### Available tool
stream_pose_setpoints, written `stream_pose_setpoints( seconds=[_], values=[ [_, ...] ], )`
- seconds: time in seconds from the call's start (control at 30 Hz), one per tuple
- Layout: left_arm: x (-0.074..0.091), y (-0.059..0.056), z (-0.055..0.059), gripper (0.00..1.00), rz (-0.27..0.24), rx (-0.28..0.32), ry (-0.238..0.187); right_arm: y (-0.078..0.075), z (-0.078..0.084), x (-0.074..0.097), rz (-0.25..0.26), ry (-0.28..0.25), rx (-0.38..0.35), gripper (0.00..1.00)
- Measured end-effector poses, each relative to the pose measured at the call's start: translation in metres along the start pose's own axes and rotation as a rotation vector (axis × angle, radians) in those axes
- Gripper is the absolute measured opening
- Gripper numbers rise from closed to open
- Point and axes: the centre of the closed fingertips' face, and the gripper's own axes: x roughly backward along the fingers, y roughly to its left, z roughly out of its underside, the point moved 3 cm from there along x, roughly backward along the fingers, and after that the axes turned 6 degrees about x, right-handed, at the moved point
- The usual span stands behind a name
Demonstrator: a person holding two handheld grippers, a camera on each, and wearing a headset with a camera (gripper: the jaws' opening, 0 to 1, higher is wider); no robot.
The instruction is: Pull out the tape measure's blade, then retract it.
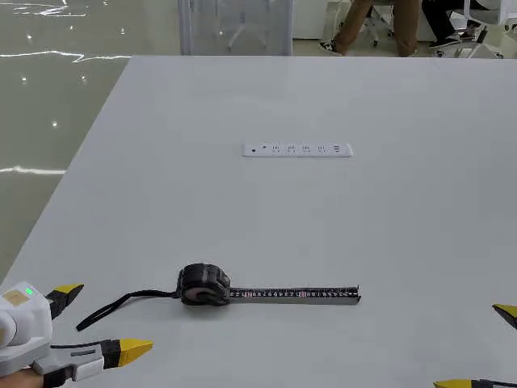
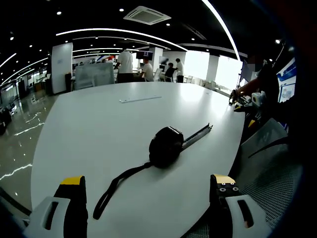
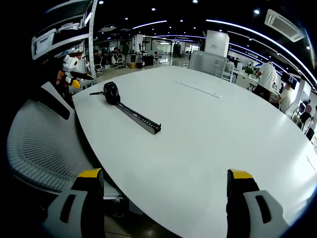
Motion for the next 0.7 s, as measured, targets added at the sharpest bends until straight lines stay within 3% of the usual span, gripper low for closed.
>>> stream_pose_setpoints(
  seconds=[0.1,0.23,0.33,0.4,0.57,0.7],
  values=[
    [-0.003,-0.001,-0.002,1.00,-0.004,0.004,0.007,0.000,0.000,-0.002,-0.009,0.015,0.001,1.00],
    [-0.012,-0.007,-0.010,1.00,-0.033,-0.009,0.053,-0.003,-0.007,-0.005,-0.018,0.024,0.039,0.98],
    [-0.019,-0.013,-0.022,1.00,-0.037,-0.002,0.026,-0.003,-0.015,-0.010,-0.035,0.024,0.047,1.00],
    [-0.026,-0.017,-0.024,1.00,-0.021,0.050,0.038,-0.001,-0.018,-0.016,-0.051,0.030,0.057,1.00],
    [-0.040,-0.029,-0.035,1.00,-0.021,0.089,0.010,-0.002,-0.027,-0.028,-0.095,0.033,0.098,1.00],
    [-0.050,-0.036,-0.047,1.00,-0.040,0.064,-0.013,-0.005,-0.032,-0.038,-0.135,0.053,0.122,1.00]
  ],
)
